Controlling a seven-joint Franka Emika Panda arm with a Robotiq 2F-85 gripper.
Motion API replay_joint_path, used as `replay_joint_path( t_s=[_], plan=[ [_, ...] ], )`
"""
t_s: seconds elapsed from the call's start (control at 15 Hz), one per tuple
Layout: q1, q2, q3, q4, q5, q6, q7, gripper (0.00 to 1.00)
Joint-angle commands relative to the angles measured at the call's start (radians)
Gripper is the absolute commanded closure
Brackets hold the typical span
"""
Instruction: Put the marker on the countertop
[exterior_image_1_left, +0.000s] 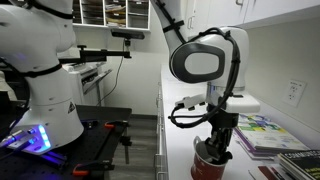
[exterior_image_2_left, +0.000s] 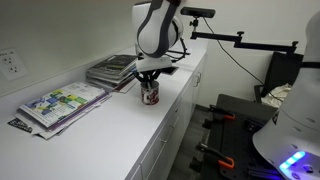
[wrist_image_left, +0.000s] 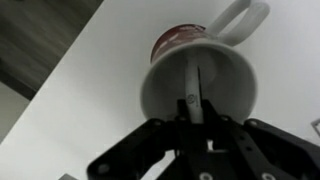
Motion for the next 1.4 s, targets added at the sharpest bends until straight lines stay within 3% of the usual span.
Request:
replay_joint_path(
  t_s=[0.0, 0.13, 0.33, 0.4, 0.47, 0.53, 0.6, 0.67, 0.73, 0.93, 1.13, 1.2, 1.33],
  plan=[
    [0.153, -0.059, -0.159, -0.04, -0.189, -0.024, 0.122, 0.95],
    [0.242, -0.112, -0.261, -0.056, -0.367, -0.037, 0.257, 0.95],
    [0.24, -0.241, -0.273, -0.089, -0.562, -0.032, 0.462, 0.95],
    [0.287, -0.284, -0.314, -0.11, -0.57, -0.016, 0.489, 0.95],
    [0.268, -0.333, -0.287, -0.132, -0.558, -0.017, 0.494, 0.95],
    [0.25, -0.38, -0.246, -0.176, -0.438, 0.006, 0.399, 0.95],
    [0.105, -0.413, -0.075, -0.207, -0.339, 0.015, 0.318, 0.95],
    [0.25, -0.417, -0.178, -0.233, -0.205, 0.025, 0.231, 0.95],
    [0.255, -0.435, -0.144, -0.263, -0.091, 0.022, 0.152, 0.95],
    [0.425, -0.45, -0.167, -0.287, 0.255, -0.047, -0.097, 0.95],
    [0.513, -0.334, -0.155, -0.177, 0.595, -0.147, -0.371, 0.95],
    [0.335, -0.285, 0.036, -0.131, 0.699, -0.196, -0.456, 0.95],
    [0.225, -0.157, 0.133, -0.024, 0.777, -0.256, -0.525, 0.95]
  ],
)
